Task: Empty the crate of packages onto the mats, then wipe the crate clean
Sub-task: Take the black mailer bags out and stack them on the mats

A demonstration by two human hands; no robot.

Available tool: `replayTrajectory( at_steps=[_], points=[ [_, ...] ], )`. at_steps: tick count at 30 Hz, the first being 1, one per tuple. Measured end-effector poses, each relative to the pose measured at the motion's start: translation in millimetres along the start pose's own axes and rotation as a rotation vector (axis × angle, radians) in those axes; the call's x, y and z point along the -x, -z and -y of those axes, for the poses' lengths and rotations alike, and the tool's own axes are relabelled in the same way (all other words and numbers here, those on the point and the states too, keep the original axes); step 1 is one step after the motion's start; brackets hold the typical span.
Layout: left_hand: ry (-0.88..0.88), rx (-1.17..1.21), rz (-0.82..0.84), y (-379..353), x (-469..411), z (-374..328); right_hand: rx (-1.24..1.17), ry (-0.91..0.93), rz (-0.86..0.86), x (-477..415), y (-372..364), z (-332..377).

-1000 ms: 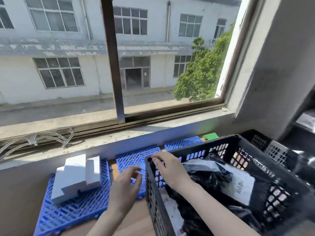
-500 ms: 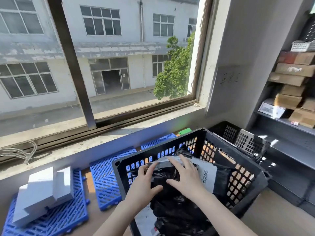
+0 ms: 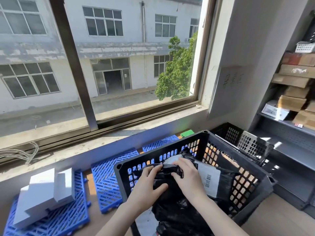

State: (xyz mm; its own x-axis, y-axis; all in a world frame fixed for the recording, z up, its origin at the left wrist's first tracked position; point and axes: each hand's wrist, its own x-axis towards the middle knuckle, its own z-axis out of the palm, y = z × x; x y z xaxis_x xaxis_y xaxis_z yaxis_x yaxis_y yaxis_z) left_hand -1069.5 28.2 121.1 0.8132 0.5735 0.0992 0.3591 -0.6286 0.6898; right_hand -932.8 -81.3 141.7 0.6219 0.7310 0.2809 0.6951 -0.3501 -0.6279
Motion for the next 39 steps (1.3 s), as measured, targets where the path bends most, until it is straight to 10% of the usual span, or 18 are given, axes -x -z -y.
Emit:
replayTrajectory(
  at_steps=[20,39],
  points=[
    [-0.026,0.274,-0.515,57.0,58.8,-83.7,-0.379,0.403,-0.455,27.7,44.2,80.2],
    [0.215,0.909,-0.713,142.1,67.2,-18.6,-0.409,0.76,0.116,33.1,-22.1,139.0]
  ],
)
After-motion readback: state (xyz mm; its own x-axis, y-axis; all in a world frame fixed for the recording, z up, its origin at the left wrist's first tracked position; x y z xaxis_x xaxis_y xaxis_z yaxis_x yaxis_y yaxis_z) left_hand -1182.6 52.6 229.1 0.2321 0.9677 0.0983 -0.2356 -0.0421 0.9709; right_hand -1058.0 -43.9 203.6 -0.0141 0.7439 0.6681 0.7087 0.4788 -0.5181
